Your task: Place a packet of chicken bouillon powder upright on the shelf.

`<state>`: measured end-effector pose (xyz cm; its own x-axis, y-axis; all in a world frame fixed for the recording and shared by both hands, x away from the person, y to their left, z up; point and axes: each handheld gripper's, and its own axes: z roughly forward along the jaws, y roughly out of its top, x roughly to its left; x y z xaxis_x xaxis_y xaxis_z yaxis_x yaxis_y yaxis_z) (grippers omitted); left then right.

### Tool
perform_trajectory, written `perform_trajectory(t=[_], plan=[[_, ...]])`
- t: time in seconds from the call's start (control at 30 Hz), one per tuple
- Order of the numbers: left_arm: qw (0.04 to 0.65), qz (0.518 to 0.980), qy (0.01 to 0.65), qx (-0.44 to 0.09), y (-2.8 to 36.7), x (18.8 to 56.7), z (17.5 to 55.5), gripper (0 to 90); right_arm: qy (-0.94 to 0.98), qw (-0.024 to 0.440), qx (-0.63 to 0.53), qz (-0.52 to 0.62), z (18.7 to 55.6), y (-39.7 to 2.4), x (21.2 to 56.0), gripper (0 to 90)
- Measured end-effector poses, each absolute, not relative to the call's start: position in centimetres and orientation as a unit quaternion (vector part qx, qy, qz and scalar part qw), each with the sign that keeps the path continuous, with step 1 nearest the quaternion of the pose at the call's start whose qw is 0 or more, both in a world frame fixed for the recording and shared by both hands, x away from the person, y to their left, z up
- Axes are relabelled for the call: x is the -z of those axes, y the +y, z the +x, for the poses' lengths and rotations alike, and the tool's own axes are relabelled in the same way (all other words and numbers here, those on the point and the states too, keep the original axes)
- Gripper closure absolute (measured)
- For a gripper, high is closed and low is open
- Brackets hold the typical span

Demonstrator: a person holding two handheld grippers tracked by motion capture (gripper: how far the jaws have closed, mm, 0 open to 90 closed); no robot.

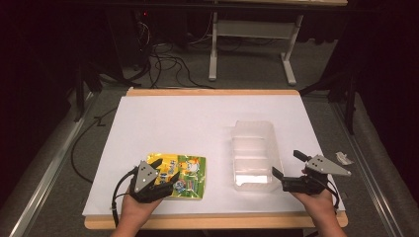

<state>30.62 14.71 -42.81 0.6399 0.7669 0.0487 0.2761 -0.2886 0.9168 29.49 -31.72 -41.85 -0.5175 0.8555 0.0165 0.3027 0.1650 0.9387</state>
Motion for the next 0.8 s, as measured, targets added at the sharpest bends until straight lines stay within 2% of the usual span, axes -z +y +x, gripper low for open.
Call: perform_trajectory(t=[0.8], plan=[[0.495, 0.758, 0.359, -0.225, 15.35, 42.94, 31.04, 28.6, 0.708, 0.287, -0.511, 0.394, 29.10, -31.68, 41.51, 4.3]])
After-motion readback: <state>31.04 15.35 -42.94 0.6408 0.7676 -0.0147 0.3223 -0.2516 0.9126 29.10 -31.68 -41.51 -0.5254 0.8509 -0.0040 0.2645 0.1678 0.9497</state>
